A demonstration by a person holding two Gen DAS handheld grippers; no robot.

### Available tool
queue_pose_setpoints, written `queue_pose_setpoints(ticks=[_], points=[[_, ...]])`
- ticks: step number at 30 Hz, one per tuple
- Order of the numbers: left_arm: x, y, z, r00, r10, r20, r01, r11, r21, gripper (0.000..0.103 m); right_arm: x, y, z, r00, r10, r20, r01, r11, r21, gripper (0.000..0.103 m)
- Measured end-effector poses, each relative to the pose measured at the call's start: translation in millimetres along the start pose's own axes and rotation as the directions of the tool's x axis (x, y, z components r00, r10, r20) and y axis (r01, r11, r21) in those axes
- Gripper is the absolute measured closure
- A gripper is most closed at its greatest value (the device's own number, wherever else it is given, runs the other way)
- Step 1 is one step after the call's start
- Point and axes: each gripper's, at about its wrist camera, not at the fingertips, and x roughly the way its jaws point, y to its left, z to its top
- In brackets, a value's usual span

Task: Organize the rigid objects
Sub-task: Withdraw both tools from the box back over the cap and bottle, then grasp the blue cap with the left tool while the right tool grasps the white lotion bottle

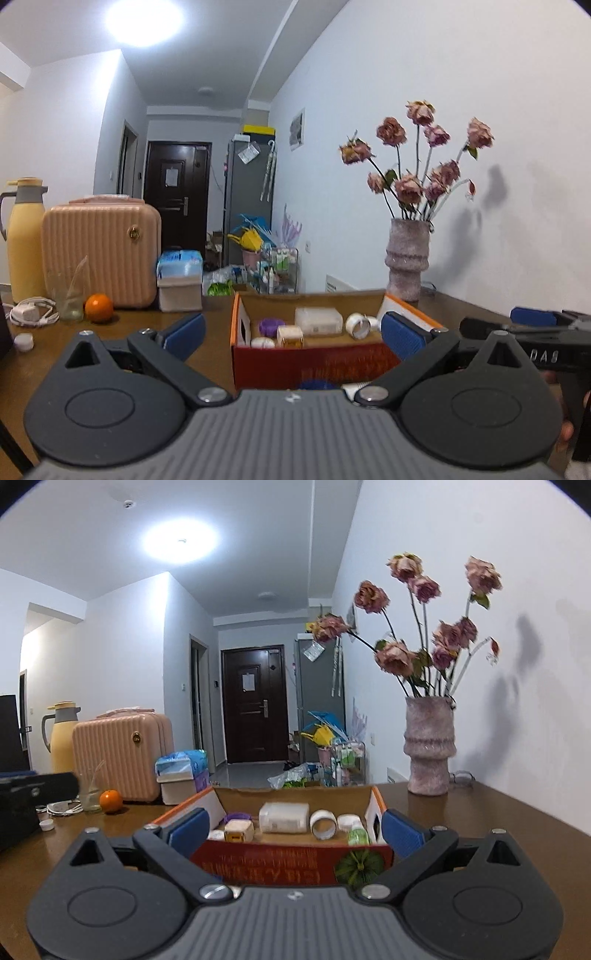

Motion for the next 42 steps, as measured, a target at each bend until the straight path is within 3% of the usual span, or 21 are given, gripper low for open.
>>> queue_pose_setpoints(ticks=[3,6,9,14,19,21,30,39,42], points=[[-23.5,-0.2,-11.9,1.0,0.015,0.008,-0.015,0.999,0.028,0.0,-24.7,3.7,-8.6,1.0,0.002,0.0,-0.002,1.0,-0.012,0.003],[-51.6,3.9,-28.8,1.0,0.03,0.002,-0.03,1.0,-0.003,0.0,-47.4,9.8,-18.6,1.0,0.006,-0.013,-0.007,0.998,-0.061,0.003],[-74.1,5.5,-46.1,1.0,0.011,-0.021,-0.01,1.0,0.008,0.0,-63.9,13.2,-28.1,1.0,0.015,-0.024,-0.017,0.997,-0.078,0.003],[-107.4,11.6,-70.5,0.997,0.008,-0.08,-0.006,1.0,0.019,0.0,-108.4,22.6,-58.9,0.993,0.005,-0.116,-0.017,0.995,-0.099,0.003],[-123.0,18.6,-77.1,0.993,0.054,-0.104,-0.044,0.994,0.096,0.0,-138.4,15.7,-74.6,0.981,-0.017,-0.192,0.014,1.0,-0.016,0.003],[-120.1,23.1,-75.3,0.989,0.058,-0.136,-0.047,0.995,0.084,0.0,-142.1,12.4,-79.4,0.969,-0.011,-0.248,0.012,1.0,0.002,0.003],[-94.2,26.9,-80.5,0.974,0.044,-0.221,-0.034,0.998,0.046,0.0,-130.7,9.4,-90.5,0.956,-0.027,-0.294,0.032,0.999,0.012,0.003],[-33.6,27.5,-70.2,0.953,0.018,-0.302,-0.01,1.0,0.027,0.0,-80.9,7.4,-71.3,0.953,-0.018,-0.302,0.012,1.0,-0.02,0.005],[0.8,25.8,-67.3,0.938,-0.004,-0.348,0.012,1.0,0.021,0.0,-61.6,3.9,-65.8,0.948,-0.032,-0.318,0.023,0.999,-0.031,0.005]])
